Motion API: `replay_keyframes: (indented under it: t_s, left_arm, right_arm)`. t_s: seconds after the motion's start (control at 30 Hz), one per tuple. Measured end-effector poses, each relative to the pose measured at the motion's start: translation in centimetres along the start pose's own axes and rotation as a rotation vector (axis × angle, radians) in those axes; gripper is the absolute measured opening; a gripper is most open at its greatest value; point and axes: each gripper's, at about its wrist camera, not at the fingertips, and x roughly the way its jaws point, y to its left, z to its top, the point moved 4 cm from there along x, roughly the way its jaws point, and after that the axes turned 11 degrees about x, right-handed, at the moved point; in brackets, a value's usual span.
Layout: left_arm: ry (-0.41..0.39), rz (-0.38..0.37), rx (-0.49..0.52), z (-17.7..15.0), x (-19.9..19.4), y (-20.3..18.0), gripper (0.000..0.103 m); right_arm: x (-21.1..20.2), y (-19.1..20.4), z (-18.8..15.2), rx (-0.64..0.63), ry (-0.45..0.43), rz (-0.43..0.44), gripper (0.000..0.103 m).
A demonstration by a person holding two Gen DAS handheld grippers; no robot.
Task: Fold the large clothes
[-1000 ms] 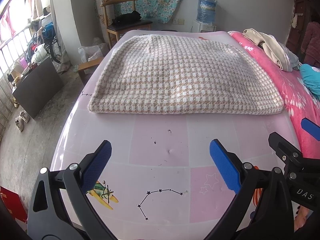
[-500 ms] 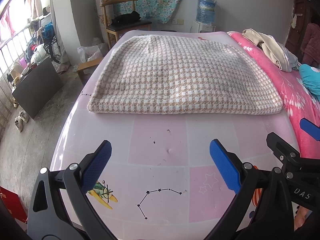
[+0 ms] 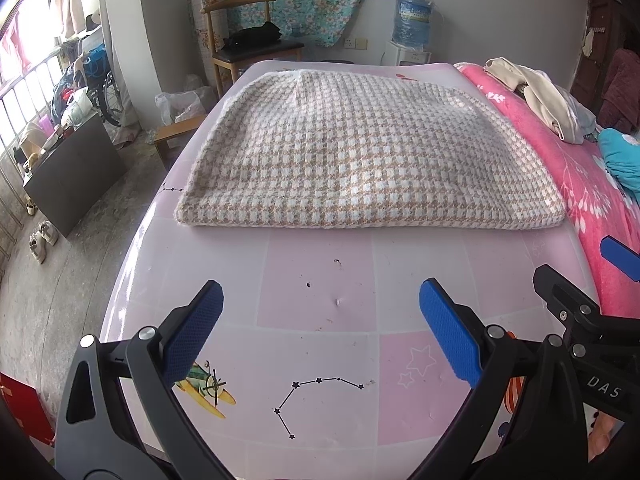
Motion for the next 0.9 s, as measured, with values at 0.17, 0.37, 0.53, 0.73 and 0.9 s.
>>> replay_keyframes:
  t_s: [0.17,0.37,0.53,0.73,0.9]
  left_arm:
    - [-0.001,0.001,0.000,0.01,-0.02,-0.02,0.095]
    - [-0.001,0.001,0.000,0.02,-0.04,0.02,0.095]
    - [-0.001,0.000,-0.001,0.03,-0.07,-0.07,0.095]
    - [-0.002,0.002,0.000,0.15,-0.16,-0.06,0.095]
    - [-0.003,0.004,0.000,0.20,-0.24,-0.08,0.095]
  right_arm:
    - [-0.01,-0.16,0.01,0.003,0.002,-0.003,0.097]
    - [-0.05,-0.41,0.04,0.006,-0.001,-0.006,0.097]
    - [-0.02,-0.48,0.05,0.006,0.000,-0.006,0.097]
    - [0.01,-0.48,0.05,0.006,0.000,-0.007,0.097]
    - [0.01,-0.50,0.07,0.004,0.000,-0.007,0.097]
